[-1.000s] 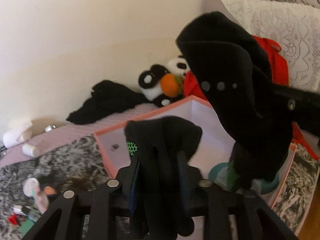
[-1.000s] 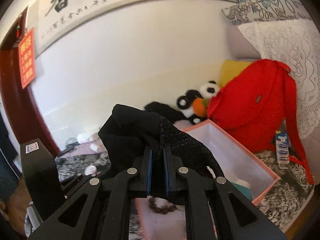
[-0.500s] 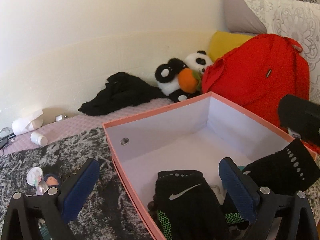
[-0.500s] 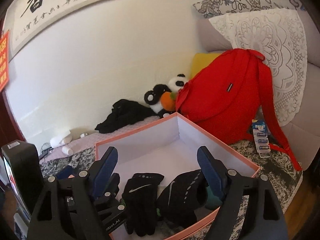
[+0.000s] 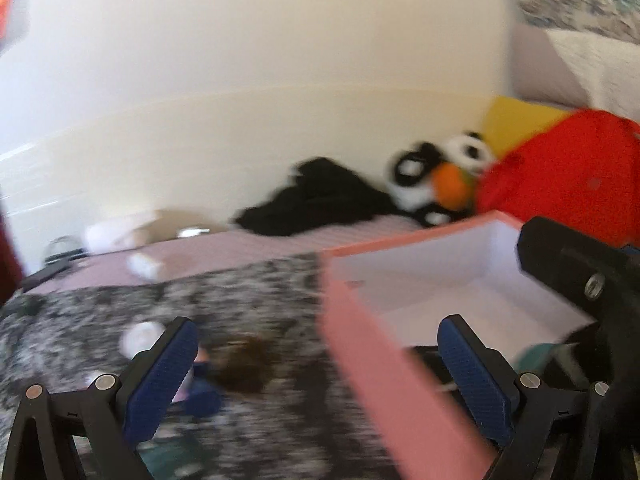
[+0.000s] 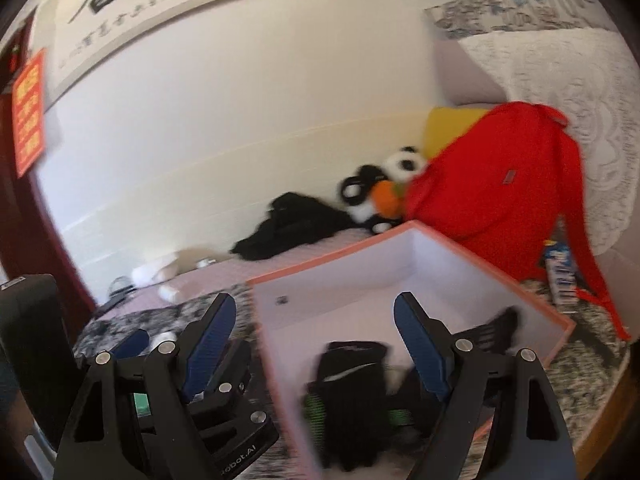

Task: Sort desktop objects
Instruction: 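Grasp the green tape measure with the left gripper while the right gripper grasps the dark green card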

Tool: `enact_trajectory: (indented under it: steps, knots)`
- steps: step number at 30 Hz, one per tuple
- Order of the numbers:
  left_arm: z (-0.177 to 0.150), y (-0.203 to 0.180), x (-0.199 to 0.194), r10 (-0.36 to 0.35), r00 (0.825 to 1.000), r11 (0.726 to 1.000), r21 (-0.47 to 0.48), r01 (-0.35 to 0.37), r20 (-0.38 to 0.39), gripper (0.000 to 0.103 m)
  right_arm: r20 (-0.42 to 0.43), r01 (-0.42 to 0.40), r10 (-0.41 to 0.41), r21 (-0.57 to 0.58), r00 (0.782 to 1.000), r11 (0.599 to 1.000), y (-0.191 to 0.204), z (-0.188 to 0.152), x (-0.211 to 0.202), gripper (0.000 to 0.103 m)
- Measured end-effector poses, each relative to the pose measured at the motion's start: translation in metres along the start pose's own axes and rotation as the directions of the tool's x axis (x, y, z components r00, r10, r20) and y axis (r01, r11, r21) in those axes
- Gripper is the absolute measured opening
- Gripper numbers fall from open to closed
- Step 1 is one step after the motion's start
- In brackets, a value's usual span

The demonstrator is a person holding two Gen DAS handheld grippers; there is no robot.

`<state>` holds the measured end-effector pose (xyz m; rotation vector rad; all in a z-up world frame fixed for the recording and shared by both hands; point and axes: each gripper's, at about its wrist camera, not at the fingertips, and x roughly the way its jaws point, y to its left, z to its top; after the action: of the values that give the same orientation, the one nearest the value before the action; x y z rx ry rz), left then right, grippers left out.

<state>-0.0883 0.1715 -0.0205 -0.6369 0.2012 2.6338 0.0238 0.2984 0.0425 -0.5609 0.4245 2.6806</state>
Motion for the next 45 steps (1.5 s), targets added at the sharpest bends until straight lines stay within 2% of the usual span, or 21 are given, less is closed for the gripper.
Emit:
enact_trajectory:
  steps: [3, 6, 7, 9, 11, 14, 17, 20, 23, 25, 28, 31, 35, 37, 39, 41, 43, 45]
  knots:
    - [-0.024, 0.044, 0.008, 0.082, 0.996, 0.996, -0.029, -0.083, -0.041, 0.099, -0.035, -0.060, 0.059, -0.031, 0.998, 0.998, 0.041, -0.013, 0.017, 0.085]
    - [-0.052, 0.097, 0.027, 0.174, 0.978, 0.981, -0.068, -0.182, -0.118, 0.099, -0.092, -0.121, 0.114, -0.073, 0.989, 0.990, 0.084, -0.033, 0.038, 0.085]
    - [-0.062, 0.115, 0.035, 0.183, 0.971, 0.976, -0.093, -0.199, -0.153, 0.099, -0.115, -0.135, 0.124, -0.088, 0.986, 0.987, 0.095, -0.040, 0.045, 0.085]
    - [-0.085, 0.155, 0.056, 0.139, 0.960, 0.971, -0.159, -0.181, -0.242, 0.099, -0.171, -0.154, 0.132, -0.119, 0.976, 0.981, 0.117, -0.062, 0.064, 0.085]
    - [-0.103, 0.178, 0.071, 0.099, 0.953, 0.971, -0.182, -0.155, -0.285, 0.099, -0.237, -0.165, 0.128, -0.144, 0.963, 0.976, 0.135, -0.085, 0.086, 0.085]
    - [-0.118, 0.196, 0.090, 0.001, 0.949, 0.980, -0.189, -0.064, -0.316, 0.099, -0.381, -0.198, 0.140, -0.118, 0.914, 0.973, 0.149, -0.115, 0.125, 0.085]
    - [-0.121, 0.200, 0.107, -0.070, 0.940, 0.986, -0.167, 0.014, -0.333, 0.098, -0.477, -0.217, 0.164, -0.057, 0.863, 0.974, 0.152, -0.132, 0.154, 0.085]
    - [-0.124, 0.201, 0.128, -0.091, 0.930, 0.980, -0.198, 0.020, -0.357, 0.095, -0.512, -0.210, 0.171, -0.018, 0.842, 0.978, 0.147, -0.139, 0.170, 0.085]
    - [-0.118, 0.199, 0.143, -0.088, 0.931, 0.977, -0.214, 0.011, -0.353, 0.091, -0.524, -0.212, 0.191, 0.019, 0.830, 0.977, 0.143, -0.140, 0.178, 0.085]
    - [-0.114, 0.199, 0.155, -0.057, 0.929, 0.977, -0.212, -0.024, -0.366, 0.071, -0.519, -0.205, 0.189, 0.027, 0.834, 0.978, 0.140, -0.136, 0.180, 0.085]
    - [-0.112, 0.199, 0.158, -0.019, 0.927, 0.975, -0.211, -0.065, -0.374, 0.069, -0.513, -0.198, 0.182, 0.024, 0.839, 0.980, 0.138, -0.134, 0.180, 0.085]
    - [-0.113, 0.197, 0.155, 0.012, 0.923, 0.980, -0.178, -0.087, -0.386, 0.069, -0.520, -0.202, 0.181, 0.017, 0.835, 0.979, 0.139, -0.133, 0.182, 0.085]
    - [-0.120, 0.213, 0.139, 0.032, 0.915, 0.981, -0.164, -0.106, -0.402, 0.069, -0.573, -0.219, 0.179, 0.000, 0.800, 0.976, 0.151, -0.144, 0.195, 0.089]
    - [-0.124, 0.227, 0.129, 0.071, 0.909, 0.978, -0.152, -0.145, -0.411, 0.069, -0.600, -0.236, 0.175, -0.024, 0.780, 0.971, 0.161, -0.153, 0.203, 0.090]
    - [-0.129, 0.245, 0.120, 0.081, 0.905, 0.970, -0.176, -0.167, -0.417, 0.069, -0.619, -0.228, 0.136, -0.070, 0.773, 0.971, 0.171, -0.163, 0.211, 0.091]
    - [-0.134, 0.264, 0.110, 0.088, 0.902, 0.961, -0.203, -0.189, -0.423, 0.069, -0.622, -0.204, 0.079, -0.133, 0.779, 0.970, 0.181, -0.173, 0.216, 0.094]
    - [-0.138, 0.280, 0.102, 0.093, 0.901, 0.953, -0.225, -0.204, -0.424, 0.069, -0.605, -0.192, 0.039, -0.191, 0.795, 0.963, 0.192, -0.181, 0.216, 0.103]
    - [-0.142, 0.292, 0.095, 0.077, 0.903, 0.946, -0.256, -0.200, -0.422, 0.069, -0.590, -0.216, 0.019, -0.265, 0.807, 0.940, 0.209, -0.192, 0.216, 0.103]
